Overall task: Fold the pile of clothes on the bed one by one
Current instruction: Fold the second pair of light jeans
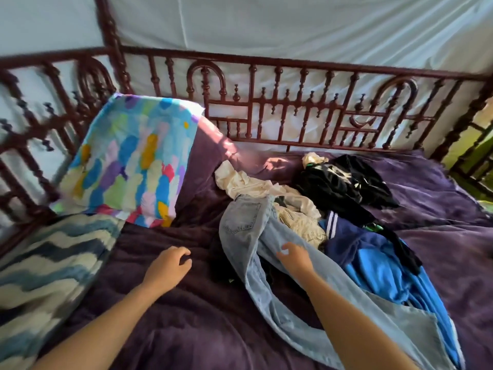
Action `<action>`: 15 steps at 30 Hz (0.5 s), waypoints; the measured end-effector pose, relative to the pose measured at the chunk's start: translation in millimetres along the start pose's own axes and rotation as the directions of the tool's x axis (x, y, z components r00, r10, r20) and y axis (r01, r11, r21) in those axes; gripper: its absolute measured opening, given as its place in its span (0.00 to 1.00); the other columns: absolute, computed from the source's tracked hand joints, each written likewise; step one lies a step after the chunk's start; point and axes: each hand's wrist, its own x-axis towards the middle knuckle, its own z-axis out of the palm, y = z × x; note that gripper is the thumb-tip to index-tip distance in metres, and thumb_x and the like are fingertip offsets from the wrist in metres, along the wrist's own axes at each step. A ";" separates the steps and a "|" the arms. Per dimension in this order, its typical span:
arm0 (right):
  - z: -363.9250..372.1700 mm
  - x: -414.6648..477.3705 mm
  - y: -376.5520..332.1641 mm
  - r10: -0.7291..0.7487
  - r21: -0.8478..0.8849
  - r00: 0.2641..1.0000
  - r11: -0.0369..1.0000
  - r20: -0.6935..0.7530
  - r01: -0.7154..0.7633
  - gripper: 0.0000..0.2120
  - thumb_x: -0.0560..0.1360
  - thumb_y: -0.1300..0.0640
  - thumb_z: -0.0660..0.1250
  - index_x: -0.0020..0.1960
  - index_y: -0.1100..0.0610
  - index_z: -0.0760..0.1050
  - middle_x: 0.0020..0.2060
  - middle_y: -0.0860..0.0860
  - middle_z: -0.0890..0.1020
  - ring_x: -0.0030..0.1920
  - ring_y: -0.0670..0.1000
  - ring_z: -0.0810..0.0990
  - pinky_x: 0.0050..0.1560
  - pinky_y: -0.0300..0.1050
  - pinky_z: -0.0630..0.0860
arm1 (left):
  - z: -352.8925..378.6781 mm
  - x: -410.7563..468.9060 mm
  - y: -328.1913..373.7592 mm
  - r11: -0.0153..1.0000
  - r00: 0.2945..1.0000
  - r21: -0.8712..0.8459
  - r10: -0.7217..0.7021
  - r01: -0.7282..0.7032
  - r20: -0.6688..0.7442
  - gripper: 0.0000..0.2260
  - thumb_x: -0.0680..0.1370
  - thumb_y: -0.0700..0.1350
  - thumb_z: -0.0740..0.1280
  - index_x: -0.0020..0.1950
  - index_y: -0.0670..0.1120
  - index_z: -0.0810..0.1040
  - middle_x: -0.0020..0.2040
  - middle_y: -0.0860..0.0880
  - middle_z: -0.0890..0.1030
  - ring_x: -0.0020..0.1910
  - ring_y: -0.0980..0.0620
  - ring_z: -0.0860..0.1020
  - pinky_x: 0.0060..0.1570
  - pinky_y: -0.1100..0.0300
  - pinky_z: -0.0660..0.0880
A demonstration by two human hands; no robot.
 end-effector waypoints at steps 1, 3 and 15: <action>5.6 9.1 -12.3 -0.003 0.016 1.000 1.000 0.015 0.003 0.16 0.78 0.56 0.60 0.58 0.67 0.73 0.54 0.61 0.79 0.55 0.59 0.75 0.54 0.50 0.73 | -8.2 2.3 -11.1 1.000 0.999 -0.006 -0.025 0.025 -0.025 0.14 0.78 0.46 0.64 0.62 0.45 0.76 0.60 0.47 0.76 0.60 0.48 0.74 0.58 0.57 0.70; 17.3 24.6 -34.2 -0.009 0.054 0.999 0.999 0.041 0.007 0.14 0.78 0.55 0.61 0.54 0.66 0.73 0.49 0.61 0.79 0.50 0.58 0.76 0.48 0.49 0.72 | -20.8 6.0 -31.6 0.997 0.996 -0.018 -0.075 0.074 -0.051 0.14 0.78 0.46 0.64 0.62 0.45 0.76 0.60 0.47 0.76 0.59 0.48 0.74 0.58 0.57 0.70; 68.7 107.8 -72.2 0.310 0.506 0.945 0.802 0.103 -0.318 0.16 0.73 0.61 0.67 0.60 0.63 0.71 0.45 0.56 0.78 0.46 0.57 0.78 0.44 0.50 0.76 | -33.0 53.9 -101.2 0.968 0.955 -0.225 -0.170 0.114 -0.245 0.06 0.74 0.34 0.67 0.50 0.37 0.81 0.48 0.41 0.80 0.47 0.42 0.77 0.49 0.52 0.72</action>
